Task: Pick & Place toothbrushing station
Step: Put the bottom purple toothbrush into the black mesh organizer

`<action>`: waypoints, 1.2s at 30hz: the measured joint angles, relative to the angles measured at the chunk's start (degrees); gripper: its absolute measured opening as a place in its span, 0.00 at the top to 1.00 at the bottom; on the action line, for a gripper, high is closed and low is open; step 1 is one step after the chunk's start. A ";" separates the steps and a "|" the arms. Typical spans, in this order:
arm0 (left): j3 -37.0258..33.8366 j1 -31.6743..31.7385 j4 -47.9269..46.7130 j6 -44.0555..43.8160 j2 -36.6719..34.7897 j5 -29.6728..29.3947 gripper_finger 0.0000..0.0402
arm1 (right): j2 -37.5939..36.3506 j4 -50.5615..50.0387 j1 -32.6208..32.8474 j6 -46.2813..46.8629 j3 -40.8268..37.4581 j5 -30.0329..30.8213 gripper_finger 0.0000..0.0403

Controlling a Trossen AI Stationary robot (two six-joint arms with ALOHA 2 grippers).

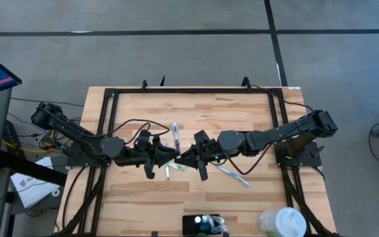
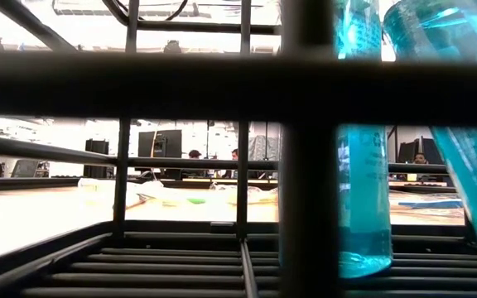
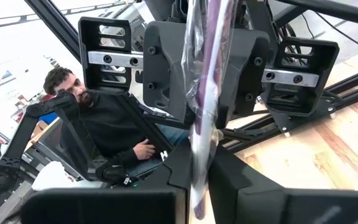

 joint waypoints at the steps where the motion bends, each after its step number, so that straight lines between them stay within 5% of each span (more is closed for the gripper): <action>1: 0.02 -0.11 0.00 -0.08 0.00 0.30 0.90 | 0.00 -0.03 0.00 0.39 0.00 -0.03 0.92; 8: 0.00 -2.05 -0.41 -1.44 0.00 0.71 0.83 | -0.07 -1.93 0.29 0.61 0.00 -1.97 0.96; 23: 0.02 -3.44 -1.17 -4.28 -0.07 0.14 0.50 | -0.33 -4.98 2.04 2.00 0.00 -4.80 0.95; 36: 0.02 -3.38 -1.29 -4.04 -0.07 -4.85 0.46 | -1.53 -10.32 3.50 2.14 -0.02 -4.13 0.95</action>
